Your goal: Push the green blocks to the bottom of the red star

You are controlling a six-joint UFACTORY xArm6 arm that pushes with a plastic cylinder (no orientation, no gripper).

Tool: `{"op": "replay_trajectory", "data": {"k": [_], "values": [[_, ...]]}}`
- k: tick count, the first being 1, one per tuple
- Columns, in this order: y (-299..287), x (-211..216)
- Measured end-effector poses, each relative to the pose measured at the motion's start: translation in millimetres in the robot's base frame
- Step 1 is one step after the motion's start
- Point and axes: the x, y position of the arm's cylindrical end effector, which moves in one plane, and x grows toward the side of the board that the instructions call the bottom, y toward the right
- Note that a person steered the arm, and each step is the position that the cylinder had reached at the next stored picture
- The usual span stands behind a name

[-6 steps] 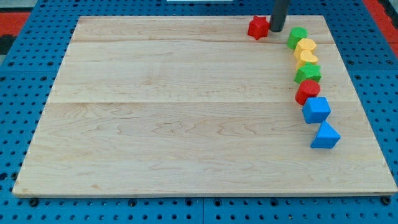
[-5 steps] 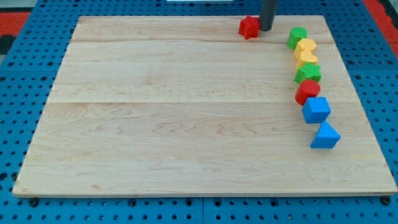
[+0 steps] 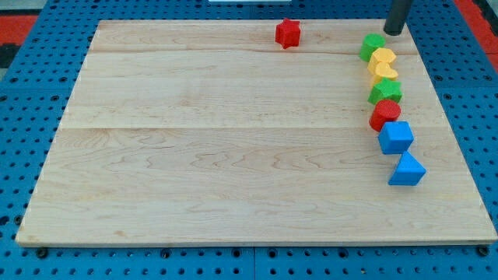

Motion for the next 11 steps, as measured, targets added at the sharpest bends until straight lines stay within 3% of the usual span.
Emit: {"op": "replay_trajectory", "data": {"k": [3,6,11], "values": [[-24,41],[-97,37],[-161,35]]}}
